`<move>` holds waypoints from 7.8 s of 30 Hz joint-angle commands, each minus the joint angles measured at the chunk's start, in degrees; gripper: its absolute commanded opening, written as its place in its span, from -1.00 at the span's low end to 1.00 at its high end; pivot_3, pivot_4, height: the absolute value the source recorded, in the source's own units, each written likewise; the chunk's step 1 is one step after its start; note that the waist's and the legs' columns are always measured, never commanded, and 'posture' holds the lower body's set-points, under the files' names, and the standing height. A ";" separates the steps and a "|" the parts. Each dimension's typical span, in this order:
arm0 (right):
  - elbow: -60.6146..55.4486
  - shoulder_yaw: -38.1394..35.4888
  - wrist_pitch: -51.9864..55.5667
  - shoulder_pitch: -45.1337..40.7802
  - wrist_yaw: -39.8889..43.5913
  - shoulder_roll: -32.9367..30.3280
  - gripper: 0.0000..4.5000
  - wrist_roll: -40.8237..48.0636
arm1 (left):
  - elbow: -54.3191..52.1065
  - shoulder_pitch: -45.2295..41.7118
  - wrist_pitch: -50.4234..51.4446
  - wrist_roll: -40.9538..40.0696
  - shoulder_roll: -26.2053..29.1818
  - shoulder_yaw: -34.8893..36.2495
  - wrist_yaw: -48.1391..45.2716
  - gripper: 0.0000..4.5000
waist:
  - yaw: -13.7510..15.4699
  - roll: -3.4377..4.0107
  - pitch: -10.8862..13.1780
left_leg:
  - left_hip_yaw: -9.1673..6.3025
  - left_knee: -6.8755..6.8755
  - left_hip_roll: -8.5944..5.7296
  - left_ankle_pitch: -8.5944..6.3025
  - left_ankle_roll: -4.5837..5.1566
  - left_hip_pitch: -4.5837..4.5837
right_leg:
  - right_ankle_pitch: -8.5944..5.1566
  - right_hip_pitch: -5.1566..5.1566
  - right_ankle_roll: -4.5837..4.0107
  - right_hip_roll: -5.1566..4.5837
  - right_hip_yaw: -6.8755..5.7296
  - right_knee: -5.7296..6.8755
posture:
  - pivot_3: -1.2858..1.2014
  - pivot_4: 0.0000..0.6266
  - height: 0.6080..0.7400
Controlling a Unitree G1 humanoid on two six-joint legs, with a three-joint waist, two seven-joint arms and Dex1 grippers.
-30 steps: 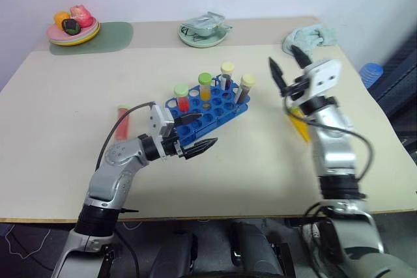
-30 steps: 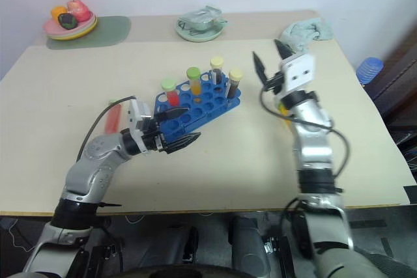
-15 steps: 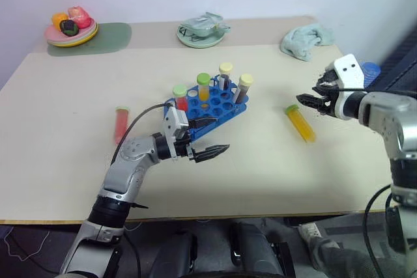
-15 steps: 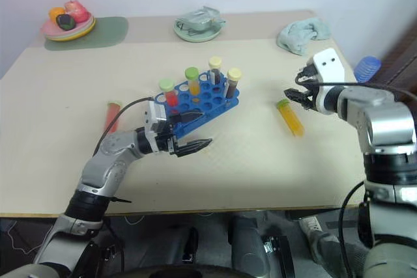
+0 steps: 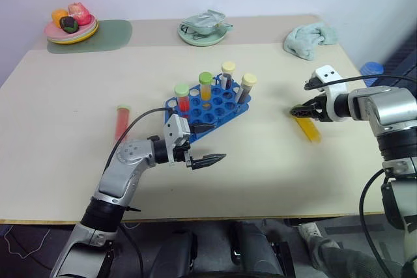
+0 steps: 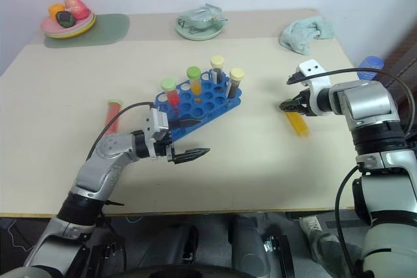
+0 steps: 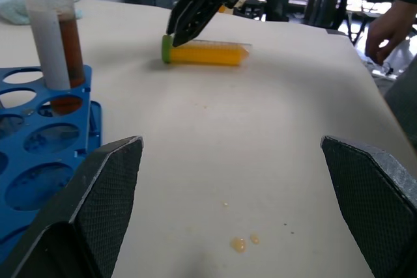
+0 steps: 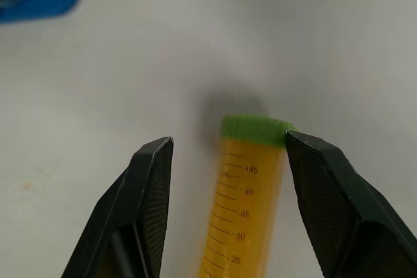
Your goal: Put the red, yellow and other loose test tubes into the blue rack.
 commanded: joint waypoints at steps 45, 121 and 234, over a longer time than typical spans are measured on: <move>-0.63 -14.99 -71.17 12.28 -9.65 49.42 -0.64 5.46 | -9.42 12.50 3.99 -6.88 7.31 10.87 2.91 1.00 | -0.47 0.02 0.00 | -0.09 0.00 0.01 0.16 -0.27 -0.03 | 0.25 -0.17 -0.02 0.12 0.02 0.13 | 0.03 -0.52 1.00; 27.93 -19.04 -89.80 9.56 -5.38 52.54 -0.64 5.50 | -16.11 16.12 7.27 -8.54 9.78 14.08 7.29 1.00 | -0.74 0.05 -0.04 | -0.08 -0.10 0.03 0.15 -0.28 0.40 | 0.24 0.14 -0.04 0.14 0.08 0.18 | 0.03 -0.52 1.00; -67.30 -20.73 -17.99 37.95 -16.24 8.43 1.00 19.70 | 21.02 -14.86 -6.96 -1.13 -10.95 10.67 7.26 -0.46 | 1.26 -0.57 0.14 | -0.12 0.08 -0.13 0.19 -0.22 -0.14 | 0.35 -0.24 -0.04 0.10 0.12 0.08 | 0.03 -0.52 1.00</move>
